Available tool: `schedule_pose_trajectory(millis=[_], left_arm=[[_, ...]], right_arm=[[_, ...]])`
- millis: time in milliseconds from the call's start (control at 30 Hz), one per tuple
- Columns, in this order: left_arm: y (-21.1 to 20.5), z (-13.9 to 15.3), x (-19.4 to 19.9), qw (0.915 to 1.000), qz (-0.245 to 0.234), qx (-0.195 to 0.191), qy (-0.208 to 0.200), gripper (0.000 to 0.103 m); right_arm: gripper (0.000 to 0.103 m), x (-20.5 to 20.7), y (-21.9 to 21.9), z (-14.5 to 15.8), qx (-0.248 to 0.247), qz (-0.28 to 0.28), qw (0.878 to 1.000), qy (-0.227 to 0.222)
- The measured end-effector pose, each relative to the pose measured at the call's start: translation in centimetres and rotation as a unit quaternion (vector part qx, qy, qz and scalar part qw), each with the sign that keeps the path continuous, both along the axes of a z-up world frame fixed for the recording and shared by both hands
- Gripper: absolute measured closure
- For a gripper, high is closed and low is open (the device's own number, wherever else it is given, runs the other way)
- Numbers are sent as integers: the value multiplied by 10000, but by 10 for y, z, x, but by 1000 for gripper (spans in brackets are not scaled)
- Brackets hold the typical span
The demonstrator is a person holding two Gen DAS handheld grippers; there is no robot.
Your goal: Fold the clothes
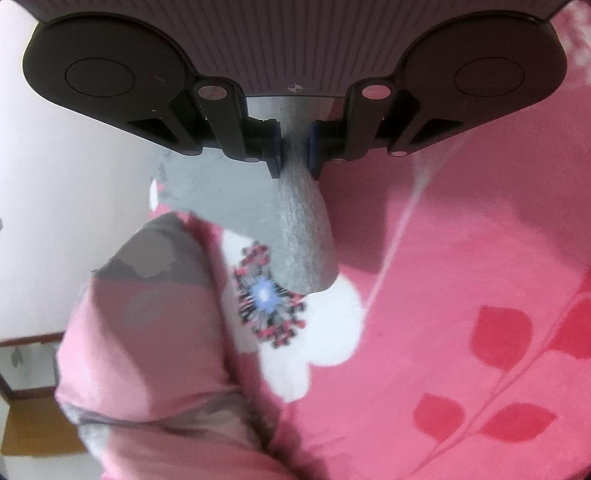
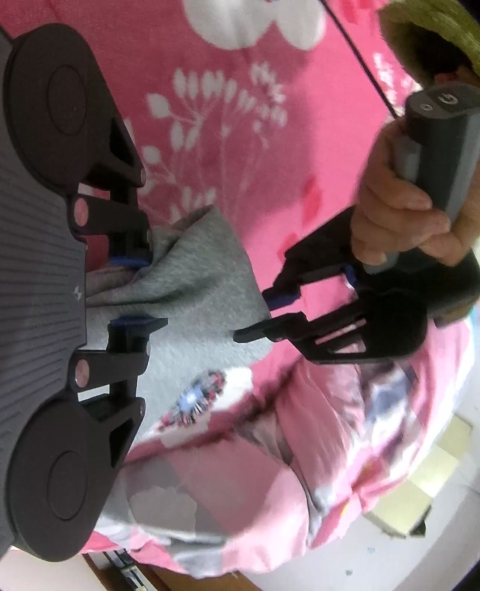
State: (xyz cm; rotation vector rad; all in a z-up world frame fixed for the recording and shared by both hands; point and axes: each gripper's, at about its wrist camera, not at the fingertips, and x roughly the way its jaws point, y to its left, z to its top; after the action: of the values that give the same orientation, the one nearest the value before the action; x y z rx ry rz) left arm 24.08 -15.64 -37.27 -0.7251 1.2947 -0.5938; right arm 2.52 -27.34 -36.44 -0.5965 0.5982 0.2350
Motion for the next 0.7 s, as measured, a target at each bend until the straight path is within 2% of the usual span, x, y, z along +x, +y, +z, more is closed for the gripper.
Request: schedule_pose_trajectory(millis=[133, 333, 467, 567, 700], left_arm=[[-20, 28, -11, 9994, 279, -144, -170, 92], [-79, 76, -28, 9958, 359, -352, -770, 93], [-138, 104, -37, 9917, 150, -509, -1173, 93], [-189, 118, -44, 9876, -107, -618, -1438, 94], [-252, 117, -50, 9850, -455, -626, -1540, 94]], right_arm=[[81, -8, -30, 29, 380, -217, 9986, -288], [83, -22, -100, 74, 928, -757, 9902, -718], [84, -38, -156, 101, 1294, -1145, 9804, -949], [84, -49, -194, 107, 1577, -1487, 9709, -1022], [84, -64, -244, 112, 1941, -1960, 9550, -1088]])
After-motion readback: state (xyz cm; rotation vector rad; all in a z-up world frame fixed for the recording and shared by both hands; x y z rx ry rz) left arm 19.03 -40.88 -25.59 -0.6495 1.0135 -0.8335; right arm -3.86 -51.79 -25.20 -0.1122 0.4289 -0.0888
